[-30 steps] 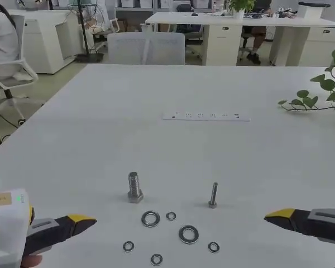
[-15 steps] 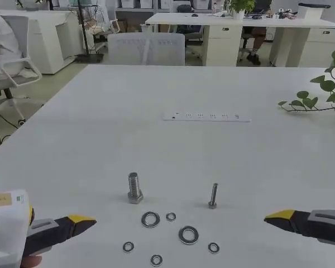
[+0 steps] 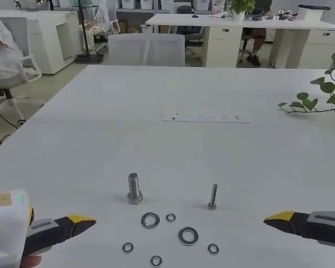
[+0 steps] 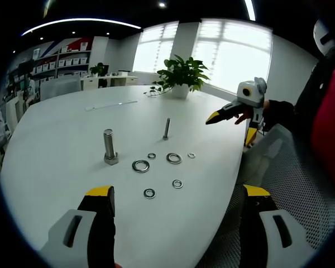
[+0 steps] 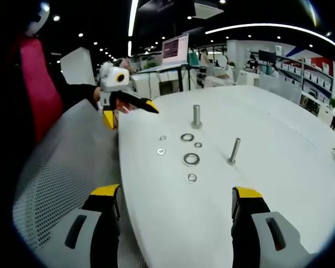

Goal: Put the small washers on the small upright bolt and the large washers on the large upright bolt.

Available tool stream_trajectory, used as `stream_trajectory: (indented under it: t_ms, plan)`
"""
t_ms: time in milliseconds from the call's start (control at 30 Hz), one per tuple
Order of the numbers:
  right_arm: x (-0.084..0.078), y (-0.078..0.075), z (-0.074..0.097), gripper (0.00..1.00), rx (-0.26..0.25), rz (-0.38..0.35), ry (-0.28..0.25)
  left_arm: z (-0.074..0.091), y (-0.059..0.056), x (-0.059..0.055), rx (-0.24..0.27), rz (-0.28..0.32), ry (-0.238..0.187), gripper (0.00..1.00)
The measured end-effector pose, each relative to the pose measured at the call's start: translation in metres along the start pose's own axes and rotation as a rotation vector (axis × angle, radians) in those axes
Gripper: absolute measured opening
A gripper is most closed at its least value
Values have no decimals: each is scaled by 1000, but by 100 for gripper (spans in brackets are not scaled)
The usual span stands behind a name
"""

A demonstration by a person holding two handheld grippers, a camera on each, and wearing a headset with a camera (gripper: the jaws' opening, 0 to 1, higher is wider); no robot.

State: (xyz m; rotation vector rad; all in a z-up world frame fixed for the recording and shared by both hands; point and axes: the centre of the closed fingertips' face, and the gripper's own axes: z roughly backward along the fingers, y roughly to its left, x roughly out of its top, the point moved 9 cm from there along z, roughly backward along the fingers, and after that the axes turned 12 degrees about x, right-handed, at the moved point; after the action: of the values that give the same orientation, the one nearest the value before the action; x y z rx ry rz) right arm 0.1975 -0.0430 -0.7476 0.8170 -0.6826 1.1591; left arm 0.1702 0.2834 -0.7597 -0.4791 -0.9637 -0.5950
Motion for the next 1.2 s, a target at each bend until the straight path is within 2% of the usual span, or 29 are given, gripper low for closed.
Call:
stream_trajectory:
  t_ms: [967, 1200]
  plan:
    - [1, -2, -1, 82, 4, 3, 16, 1, 0, 1, 0, -4, -6, 92]
    - [5, -3, -3, 80, 13, 20, 38, 1, -1, 1, 2, -7, -6, 92]
